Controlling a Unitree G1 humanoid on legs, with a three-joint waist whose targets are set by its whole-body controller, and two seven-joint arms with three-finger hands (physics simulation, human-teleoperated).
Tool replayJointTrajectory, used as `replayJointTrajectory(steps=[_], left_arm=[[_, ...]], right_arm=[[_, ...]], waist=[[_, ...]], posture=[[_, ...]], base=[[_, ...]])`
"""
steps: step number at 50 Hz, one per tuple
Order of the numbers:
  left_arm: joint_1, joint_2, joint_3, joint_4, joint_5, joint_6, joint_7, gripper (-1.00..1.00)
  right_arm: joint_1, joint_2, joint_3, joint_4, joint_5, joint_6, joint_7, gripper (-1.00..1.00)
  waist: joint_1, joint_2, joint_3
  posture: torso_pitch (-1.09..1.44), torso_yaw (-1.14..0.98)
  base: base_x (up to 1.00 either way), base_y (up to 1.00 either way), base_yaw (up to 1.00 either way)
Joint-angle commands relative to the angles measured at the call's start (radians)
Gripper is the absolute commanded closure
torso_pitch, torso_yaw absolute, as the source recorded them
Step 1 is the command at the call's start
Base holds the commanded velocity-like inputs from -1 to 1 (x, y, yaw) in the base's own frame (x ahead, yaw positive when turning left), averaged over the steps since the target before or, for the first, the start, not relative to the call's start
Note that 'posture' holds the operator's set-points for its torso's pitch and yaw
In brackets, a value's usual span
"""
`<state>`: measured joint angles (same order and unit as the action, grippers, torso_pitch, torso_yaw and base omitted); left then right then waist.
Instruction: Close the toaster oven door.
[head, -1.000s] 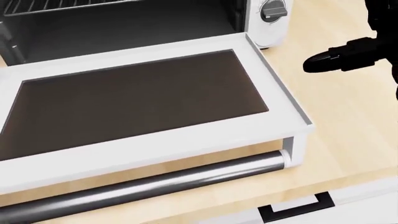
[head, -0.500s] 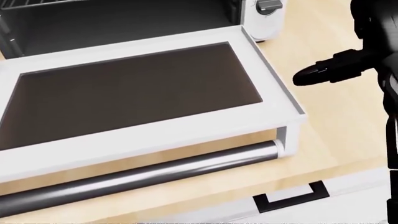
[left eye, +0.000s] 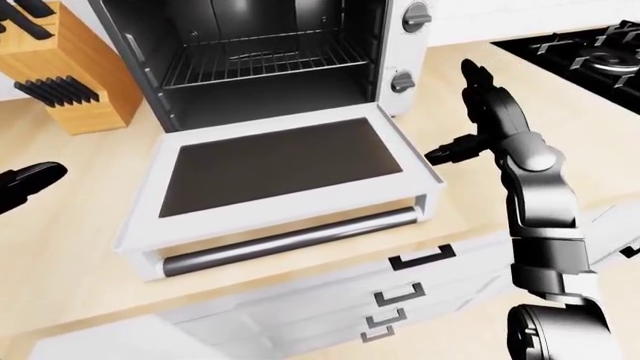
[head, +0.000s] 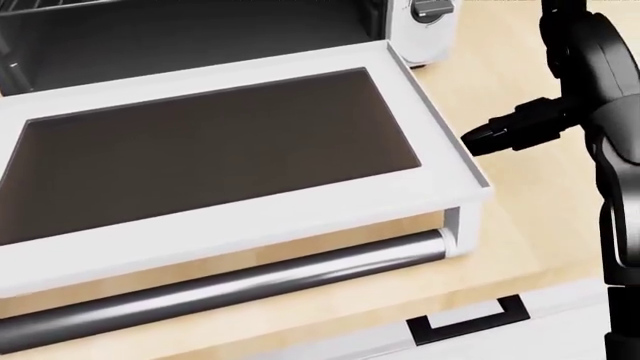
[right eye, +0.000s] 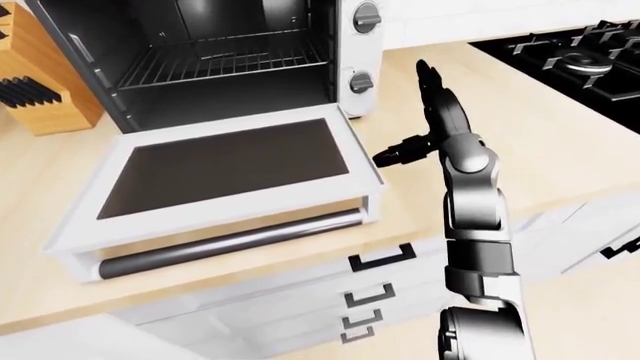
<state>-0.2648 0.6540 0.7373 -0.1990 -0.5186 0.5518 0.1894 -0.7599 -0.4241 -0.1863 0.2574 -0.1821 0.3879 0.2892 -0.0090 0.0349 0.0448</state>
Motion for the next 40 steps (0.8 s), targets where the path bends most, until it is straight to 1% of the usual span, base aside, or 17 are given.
replayJointTrajectory(steps=[1, 14, 18, 25, 34, 40], left_arm=[[-0.017, 0.026, 0.017, -0.032, 0.002, -0.03, -0.001, -1.0], [-0.016, 0.028, 0.021, -0.042, -0.003, -0.022, 0.001, -1.0], [-0.018, 0.029, 0.021, -0.037, -0.003, -0.025, 0.0, -1.0], [-0.019, 0.032, 0.022, -0.037, -0.007, -0.023, 0.003, -1.0], [-0.017, 0.034, 0.025, -0.037, -0.009, -0.023, 0.003, -1.0], [-0.013, 0.033, 0.029, -0.039, -0.009, -0.025, 0.001, -1.0]], right_arm=[[-0.035, -0.013, -0.011, -0.04, -0.001, -0.028, -0.007, -1.0], [0.004, 0.038, 0.007, -0.097, 0.023, -0.021, 0.018, -1.0], [0.033, 0.06, 0.022, -0.117, 0.011, -0.029, 0.025, -1.0], [0.054, 0.09, 0.034, -0.144, -0.006, -0.024, 0.038, -1.0], [0.073, 0.126, 0.059, -0.161, -0.038, -0.038, 0.069, -1.0], [0.058, 0.135, 0.051, -0.172, -0.035, -0.035, 0.065, -1.0]], waist=[[0.0, 0.003, -0.025], [-0.002, 0.004, -0.025], [-0.004, 0.005, -0.026], [-0.009, 0.006, -0.028], [-0.007, 0.011, -0.021], [-0.007, 0.011, -0.022]], posture=[[0.0, 0.0], [0.0, 0.0], [0.0, 0.0], [0.0, 0.0], [0.0, 0.0], [0.0, 0.0]], base=[[0.0, 0.0, 0.0], [0.0, 0.0, 0.0], [0.0, 0.0, 0.0], [0.0, 0.0, 0.0], [0.0, 0.0, 0.0], [0.0, 0.0, 0.0]])
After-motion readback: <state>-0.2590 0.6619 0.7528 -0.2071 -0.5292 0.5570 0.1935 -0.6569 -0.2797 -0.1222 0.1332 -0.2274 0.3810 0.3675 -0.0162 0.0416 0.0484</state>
